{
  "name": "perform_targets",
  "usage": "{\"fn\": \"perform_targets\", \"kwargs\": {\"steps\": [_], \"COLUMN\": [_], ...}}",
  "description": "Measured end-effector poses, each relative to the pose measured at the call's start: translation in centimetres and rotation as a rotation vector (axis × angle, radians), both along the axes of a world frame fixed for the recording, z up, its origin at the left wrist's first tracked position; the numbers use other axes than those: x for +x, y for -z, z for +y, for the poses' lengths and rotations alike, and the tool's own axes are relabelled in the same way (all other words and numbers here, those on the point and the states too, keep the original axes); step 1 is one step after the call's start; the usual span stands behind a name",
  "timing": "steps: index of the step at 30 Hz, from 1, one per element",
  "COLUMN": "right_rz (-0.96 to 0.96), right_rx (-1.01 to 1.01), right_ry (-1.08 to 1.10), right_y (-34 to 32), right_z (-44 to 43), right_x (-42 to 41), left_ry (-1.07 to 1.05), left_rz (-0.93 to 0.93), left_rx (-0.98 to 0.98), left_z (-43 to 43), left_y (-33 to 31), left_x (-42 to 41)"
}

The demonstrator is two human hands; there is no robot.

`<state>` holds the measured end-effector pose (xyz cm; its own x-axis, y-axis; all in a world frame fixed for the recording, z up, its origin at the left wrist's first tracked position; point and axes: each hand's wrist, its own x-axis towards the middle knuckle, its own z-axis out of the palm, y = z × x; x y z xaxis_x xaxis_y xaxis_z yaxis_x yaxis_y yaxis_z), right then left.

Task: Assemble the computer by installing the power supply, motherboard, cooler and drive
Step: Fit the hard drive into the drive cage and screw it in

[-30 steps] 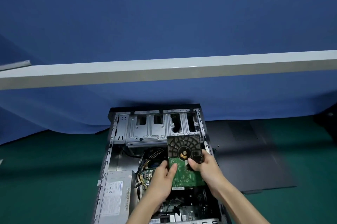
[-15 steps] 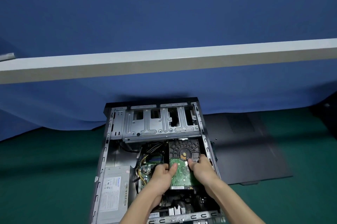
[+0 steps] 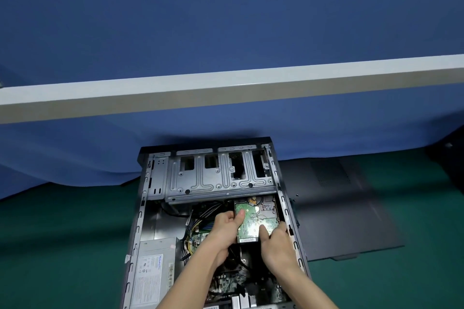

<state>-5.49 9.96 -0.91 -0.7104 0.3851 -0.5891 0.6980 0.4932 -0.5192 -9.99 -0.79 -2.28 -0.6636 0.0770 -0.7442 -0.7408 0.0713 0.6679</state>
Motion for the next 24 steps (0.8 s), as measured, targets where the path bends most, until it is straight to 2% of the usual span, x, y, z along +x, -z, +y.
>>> {"fn": "perform_targets", "kwargs": {"steps": [7,10,13,24], "right_rz": [0.069,0.114,0.119,0.185], "right_rx": [-0.146,-0.235,-0.296,-0.411], "right_ry": [0.298,0.405,0.438,0.48], "right_y": [0.4,0.5,0.6,0.6], "right_z": [-1.0,-1.3,-1.6,-1.5], "right_x": [0.4,-0.2,-0.9,-4.2], "left_ry": [-0.116,-0.199,-0.317,-0.622], "left_rz": [-0.017,-0.077,-0.113,-0.008], "left_rx": [0.091,0.195,0.314,0.284], "left_z": [0.6,0.6,0.2,1.6], "left_y": [0.6,0.7,1.0,0.4], "left_x": [-2.2,-1.9,-0.9,-2.3]}}
